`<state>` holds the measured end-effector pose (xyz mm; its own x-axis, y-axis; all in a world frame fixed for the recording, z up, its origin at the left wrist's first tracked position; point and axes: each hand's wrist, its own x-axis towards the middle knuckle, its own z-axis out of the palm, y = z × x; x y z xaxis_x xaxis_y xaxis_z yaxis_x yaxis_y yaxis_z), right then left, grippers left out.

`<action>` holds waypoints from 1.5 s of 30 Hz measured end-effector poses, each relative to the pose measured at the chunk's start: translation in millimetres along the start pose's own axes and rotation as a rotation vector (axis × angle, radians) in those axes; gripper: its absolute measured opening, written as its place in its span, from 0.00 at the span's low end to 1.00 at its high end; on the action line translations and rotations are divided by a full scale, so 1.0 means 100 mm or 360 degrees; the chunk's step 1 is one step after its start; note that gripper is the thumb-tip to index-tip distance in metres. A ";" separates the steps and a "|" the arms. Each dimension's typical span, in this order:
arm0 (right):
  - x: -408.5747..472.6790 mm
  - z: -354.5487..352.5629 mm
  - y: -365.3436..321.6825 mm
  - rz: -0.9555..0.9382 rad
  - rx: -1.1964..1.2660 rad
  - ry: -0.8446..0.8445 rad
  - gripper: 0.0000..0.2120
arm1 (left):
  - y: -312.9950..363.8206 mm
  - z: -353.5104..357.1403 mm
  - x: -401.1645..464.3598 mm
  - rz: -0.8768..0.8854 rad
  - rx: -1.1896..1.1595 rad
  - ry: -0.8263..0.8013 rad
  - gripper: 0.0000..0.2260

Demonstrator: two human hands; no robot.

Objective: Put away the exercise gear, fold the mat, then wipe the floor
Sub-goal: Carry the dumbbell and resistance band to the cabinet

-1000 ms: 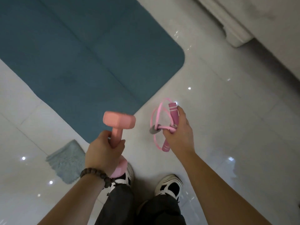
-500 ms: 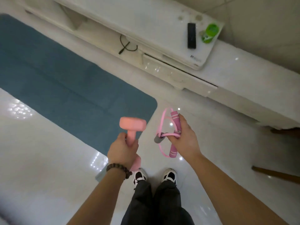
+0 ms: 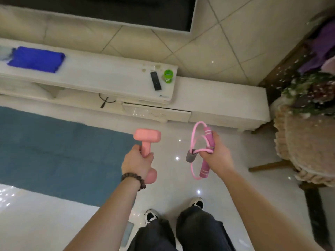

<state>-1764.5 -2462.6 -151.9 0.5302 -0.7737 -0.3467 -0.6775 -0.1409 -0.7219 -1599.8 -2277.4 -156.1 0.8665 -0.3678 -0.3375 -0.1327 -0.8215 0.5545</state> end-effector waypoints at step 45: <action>4.84 -1.26 0.20 -0.0028 -0.0133 -0.0421 0.32 | 2.89 2.20 3.04 -0.0602 -0.0253 -0.0316 0.07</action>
<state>-1585.2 -2918.0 -258.5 0.6494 -0.5842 -0.4868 -0.7010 -0.2117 -0.6810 -1480.1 -2722.5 -266.1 0.7289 -0.1440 -0.6693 0.2642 -0.8427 0.4691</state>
